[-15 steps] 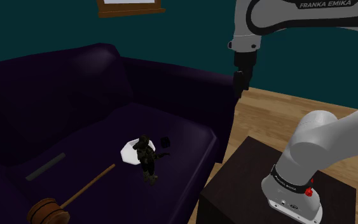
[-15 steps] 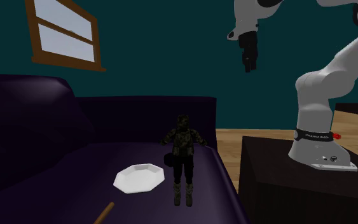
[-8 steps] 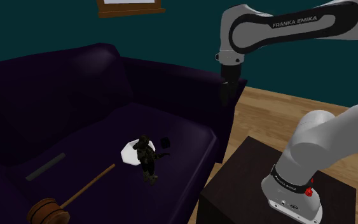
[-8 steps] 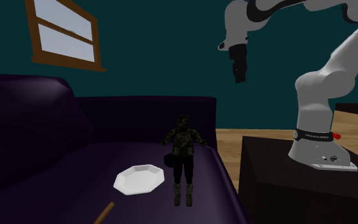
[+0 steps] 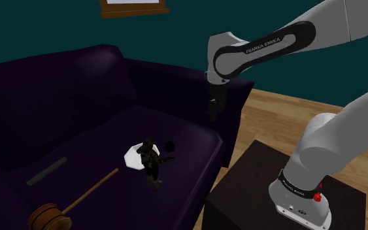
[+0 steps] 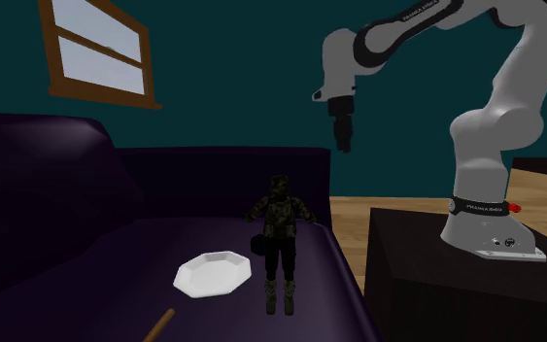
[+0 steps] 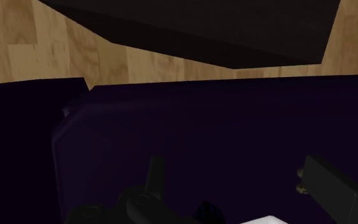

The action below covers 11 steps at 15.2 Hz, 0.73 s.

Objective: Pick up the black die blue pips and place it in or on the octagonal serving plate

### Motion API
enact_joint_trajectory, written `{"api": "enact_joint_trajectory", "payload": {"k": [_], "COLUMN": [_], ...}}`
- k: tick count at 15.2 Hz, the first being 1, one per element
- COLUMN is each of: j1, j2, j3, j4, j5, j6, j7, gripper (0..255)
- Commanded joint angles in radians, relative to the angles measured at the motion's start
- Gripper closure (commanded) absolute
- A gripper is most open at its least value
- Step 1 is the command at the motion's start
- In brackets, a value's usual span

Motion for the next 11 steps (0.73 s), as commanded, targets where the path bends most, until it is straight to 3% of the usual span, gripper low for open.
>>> {"api": "enact_joint_trajectory", "payload": {"k": [1,11], "j1": [0.008,0.035], "j2": [0.071,0.458], "j3": [0.008,0.039], "j4": [0.004,0.137], "j5": [0.004,-0.007], "j6": [0.077,0.371], "j7": [0.000,-0.002], "gripper": [0,0]}}
